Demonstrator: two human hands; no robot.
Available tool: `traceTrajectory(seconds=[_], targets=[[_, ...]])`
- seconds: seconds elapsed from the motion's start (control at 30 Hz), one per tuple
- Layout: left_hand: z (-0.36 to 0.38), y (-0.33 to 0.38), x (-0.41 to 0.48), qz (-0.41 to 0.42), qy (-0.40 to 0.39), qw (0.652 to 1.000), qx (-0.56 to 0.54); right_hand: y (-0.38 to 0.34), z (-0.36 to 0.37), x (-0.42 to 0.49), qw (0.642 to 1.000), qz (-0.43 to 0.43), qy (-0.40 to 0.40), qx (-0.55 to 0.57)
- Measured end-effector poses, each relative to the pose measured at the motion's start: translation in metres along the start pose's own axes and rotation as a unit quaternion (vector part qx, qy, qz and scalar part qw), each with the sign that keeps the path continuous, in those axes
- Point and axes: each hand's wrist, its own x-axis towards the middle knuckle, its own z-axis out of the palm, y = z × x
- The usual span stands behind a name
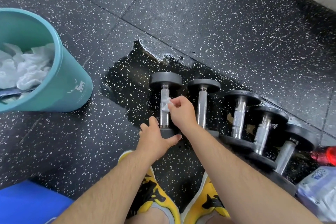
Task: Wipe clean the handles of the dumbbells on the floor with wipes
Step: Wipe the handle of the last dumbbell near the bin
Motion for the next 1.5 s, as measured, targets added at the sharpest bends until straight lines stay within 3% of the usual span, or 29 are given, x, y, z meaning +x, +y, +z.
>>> traceTrajectory(seconds=[0.1, 0.37, 0.67, 0.83, 0.9, 1.07, 1.23, 1.37, 1.5], targets=[[0.0, 0.002, 0.001, 0.0, 0.0, 1.0, -0.004, 0.011, 0.0, -0.014, 0.999, -0.001, -0.01, -0.043], [-0.001, 0.005, -0.003, -0.01, -0.003, 1.0, -0.006, -0.009, 0.01, 0.007, 0.992, -0.094, 0.077, -0.031], [-0.004, 0.006, -0.002, -0.007, -0.006, 1.0, 0.006, 0.02, 0.014, -0.007, 0.974, -0.188, 0.016, -0.125], [-0.004, 0.01, -0.006, -0.014, -0.003, 1.0, 0.003, -0.007, 0.018, 0.02, 0.958, -0.221, 0.049, -0.175], [-0.004, 0.009, -0.008, -0.016, -0.005, 1.0, 0.002, -0.01, 0.02, 0.016, 0.947, -0.233, 0.045, -0.217], [-0.006, 0.01, -0.006, -0.012, -0.007, 1.0, -0.001, -0.005, 0.017, -0.006, 0.882, -0.291, -0.057, -0.366], [-0.004, 0.009, -0.006, -0.01, -0.005, 1.0, -0.004, -0.022, 0.024, 0.02, 0.836, -0.307, -0.012, -0.454], [-0.004, 0.007, -0.006, -0.007, -0.006, 1.0, -0.007, -0.01, 0.025, 0.003, 0.874, -0.283, -0.032, -0.395], [-0.002, 0.005, -0.004, -0.001, 0.003, 1.0, -0.011, -0.003, 0.006, 0.017, 0.958, -0.207, 0.016, -0.197]])
